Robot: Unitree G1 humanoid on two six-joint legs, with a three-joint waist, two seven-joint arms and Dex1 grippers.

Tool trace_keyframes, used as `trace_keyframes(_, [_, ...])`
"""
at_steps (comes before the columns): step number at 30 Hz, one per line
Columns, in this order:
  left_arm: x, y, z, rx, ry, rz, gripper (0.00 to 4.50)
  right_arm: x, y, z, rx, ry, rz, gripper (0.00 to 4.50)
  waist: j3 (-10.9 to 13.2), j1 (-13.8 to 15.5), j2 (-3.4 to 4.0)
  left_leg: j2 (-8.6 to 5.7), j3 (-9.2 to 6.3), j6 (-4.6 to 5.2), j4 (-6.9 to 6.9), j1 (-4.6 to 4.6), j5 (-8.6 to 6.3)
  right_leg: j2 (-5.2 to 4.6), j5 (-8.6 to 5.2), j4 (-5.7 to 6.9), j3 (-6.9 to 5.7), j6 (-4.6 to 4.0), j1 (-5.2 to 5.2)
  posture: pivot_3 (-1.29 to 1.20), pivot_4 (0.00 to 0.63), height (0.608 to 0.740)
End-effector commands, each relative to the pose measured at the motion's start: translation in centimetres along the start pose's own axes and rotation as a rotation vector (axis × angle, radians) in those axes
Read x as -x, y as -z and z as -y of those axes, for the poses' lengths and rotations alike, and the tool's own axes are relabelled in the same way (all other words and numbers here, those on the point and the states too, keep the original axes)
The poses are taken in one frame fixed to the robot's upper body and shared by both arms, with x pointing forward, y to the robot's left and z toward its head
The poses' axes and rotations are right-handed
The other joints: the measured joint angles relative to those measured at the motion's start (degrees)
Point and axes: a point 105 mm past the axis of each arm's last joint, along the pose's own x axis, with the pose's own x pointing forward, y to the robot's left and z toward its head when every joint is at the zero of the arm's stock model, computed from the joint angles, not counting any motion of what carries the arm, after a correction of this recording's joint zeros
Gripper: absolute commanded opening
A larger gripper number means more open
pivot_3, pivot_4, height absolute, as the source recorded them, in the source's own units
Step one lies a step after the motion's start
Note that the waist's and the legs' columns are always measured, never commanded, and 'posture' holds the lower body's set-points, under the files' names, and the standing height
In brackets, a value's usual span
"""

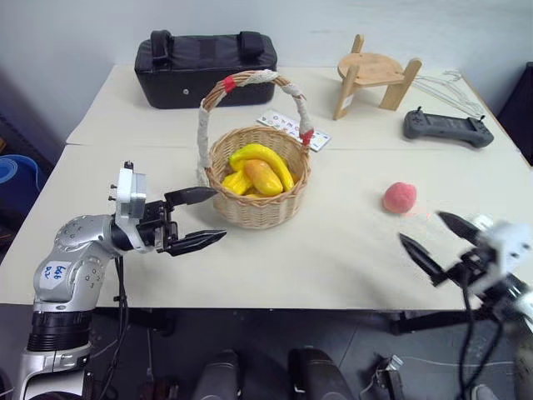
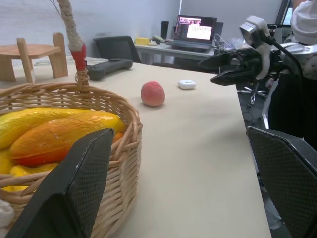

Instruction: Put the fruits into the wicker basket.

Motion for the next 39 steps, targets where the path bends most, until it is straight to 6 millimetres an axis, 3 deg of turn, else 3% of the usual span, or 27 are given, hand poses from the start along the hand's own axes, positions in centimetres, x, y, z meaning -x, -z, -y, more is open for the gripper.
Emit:
trace_keyframes(1, [-0.2, -0.5, 0.1, -0.025, 0.032, -0.019, 4.50, 3.7, 1.2, 2.5, 0.109, 0.180, -0.007, 4.46, 0.00, -0.06, 0.00, 0.00, 0.00, 0.00, -0.02, 0.13, -0.01, 0.00, 0.00, 0.00, 0.00, 0.00, 0.11, 0.00, 0.150, 0.740])
trace_keyframes(5, [-0.6, -0.8, -0.1, -0.055, 0.040, -0.015, 4.50, 5.4, 3.2, 2.3, 0.115, 0.188, -0.063, 4.46, 0.03, -0.30, 0.05, 0.04, -0.04, 0.01, -0.09, 0.57, -0.23, 0.00, -0.04, -0.18, -0.02, -0.05, 0.60, 0.00, 0.150, 0.740])
trace_keyframes(8, [-0.7, -0.8, -0.2, -0.074, 0.041, -0.022, 4.50, 4.1, 2.3, 2.2, 0.067, 0.148, -0.003, 4.46, 0.02, -0.81, 0.06, 0.06, -0.01, 0.02, -0.27, 0.82, -0.27, -0.01, -0.04, -0.35, 0.03, -0.06, 0.84, 0.00, 0.150, 0.740])
trace_keyframes(12, [-0.7, -0.5, 0.1, -0.081, 0.051, -0.026, 4.50, -0.5, -0.1, 2.1, 0.024, 0.002, 0.041, 4.46, 0.03, -1.14, 0.08, 0.08, 0.27, 0.02, -0.56, 1.06, -0.26, 0.02, -0.04, -0.38, 0.26, -0.06, 0.82, 0.00, 0.150, 0.740])
trace_keyframes(16, [-0.9, -0.1, 0.6, -0.084, 0.066, -0.029, 4.50, -6.6, -1.2, 3.1, -0.068, -0.061, -0.001, 4.46, 0.03, -0.72, 0.07, 0.11, 0.25, -0.01, -0.56, 1.02, -0.24, 0.04, -0.04, -0.39, 0.22, -0.06, 0.77, 0.00, 0.150, 0.740])
trace_keyframes(24, [-1.2, 0.1, 1.1, -0.102, 0.058, -0.017, 4.50, -15.4, 0.1, 2.8, -0.026, -0.082, -0.144, 4.46, 0.04, -0.37, 0.07, 0.09, 0.16, 0.01, -0.48, 0.74, -0.24, 0.02, -0.04, -0.54, 0.08, -0.06, 0.66, 0.00, 0.150, 0.740])
trace_keyframes(29, [-1.1, 0.1, 1.0, -0.113, 0.036, -0.020, 4.50, -17.2, 0.7, 3.7, -0.047, -0.025, -0.197, 4.46, 0.04, -0.48, 0.08, 0.06, 0.16, -0.04, -0.42, 0.68, -0.21, -0.01, -0.02, -0.56, 0.04, -0.03, 0.65, 0.00, 0.150, 0.740])
trace_keyframes(36, [-0.7, -0.1, 0.8, -0.109, 0.004, -0.020, 4.50, -16.6, 1.5, 2.7, -0.154, -0.094, -0.209, 4.46, 0.04, -0.67, 0.08, 0.10, 0.17, -0.01, -0.42, 0.68, -0.22, 0.02, -0.02, -0.55, 0.04, -0.02, 0.66, 0.00, 0.150, 0.740])
trace_keyframes(39, [-0.4, -0.5, 0.6, -0.103, -0.018, -0.009, 4.50, -16.0, 1.6, 2.3, -0.173, -0.113, -0.205, 3.90, 0.04, -0.63, 0.08, 0.10, 0.16, 0.01, -0.42, 0.69, -0.23, 0.02, -0.02, -0.54, 0.04, -0.02, 0.66, 0.00, 0.150, 0.740])
